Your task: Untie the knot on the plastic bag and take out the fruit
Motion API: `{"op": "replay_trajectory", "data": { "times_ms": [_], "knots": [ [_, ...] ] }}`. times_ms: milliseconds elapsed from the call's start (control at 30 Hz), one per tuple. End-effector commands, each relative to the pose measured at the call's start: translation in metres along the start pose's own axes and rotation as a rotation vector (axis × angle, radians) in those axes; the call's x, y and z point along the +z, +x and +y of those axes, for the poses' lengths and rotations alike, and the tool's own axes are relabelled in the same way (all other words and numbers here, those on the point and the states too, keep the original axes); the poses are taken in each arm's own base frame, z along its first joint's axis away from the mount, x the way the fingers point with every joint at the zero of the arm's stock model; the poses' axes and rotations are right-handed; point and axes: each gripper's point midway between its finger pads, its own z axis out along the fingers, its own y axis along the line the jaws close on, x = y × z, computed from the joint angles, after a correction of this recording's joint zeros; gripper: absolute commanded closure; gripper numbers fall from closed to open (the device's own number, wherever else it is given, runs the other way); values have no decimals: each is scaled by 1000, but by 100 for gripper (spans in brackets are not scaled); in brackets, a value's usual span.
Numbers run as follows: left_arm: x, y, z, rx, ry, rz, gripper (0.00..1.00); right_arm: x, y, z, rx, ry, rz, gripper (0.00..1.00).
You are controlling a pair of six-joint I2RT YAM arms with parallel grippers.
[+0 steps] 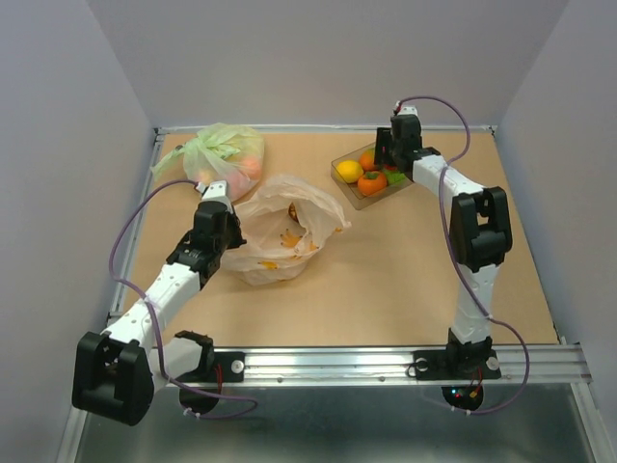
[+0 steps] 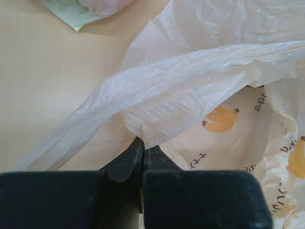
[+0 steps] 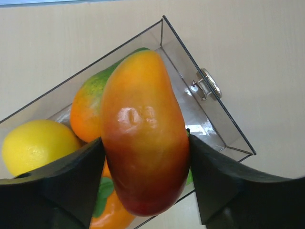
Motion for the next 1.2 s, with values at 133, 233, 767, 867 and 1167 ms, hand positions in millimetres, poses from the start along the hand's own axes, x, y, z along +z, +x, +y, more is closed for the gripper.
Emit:
{"op": "replay_trajectory", "data": {
  "times_ms": [133,233,767,867,1167],
  "knots": [
    [-12,-37,-18,1,93,-132,95,-32,-63,16,101,-85,-132,3],
    [-13,-38,-20,1,104,-136,95,-61,-70,23,77,-114,-152,2],
    [-13,-37,-27,-4,141,-130,96,-313,-2,258,-290,-887,-193,6],
    [-13,-35,-28,-7,147,-126,96,-299,32,268,-303,-851,-113,7],
    [-14,-34,-28,-6,150,-125,96,-208,34,211,-328,-252,-174,0]
  ]
}}
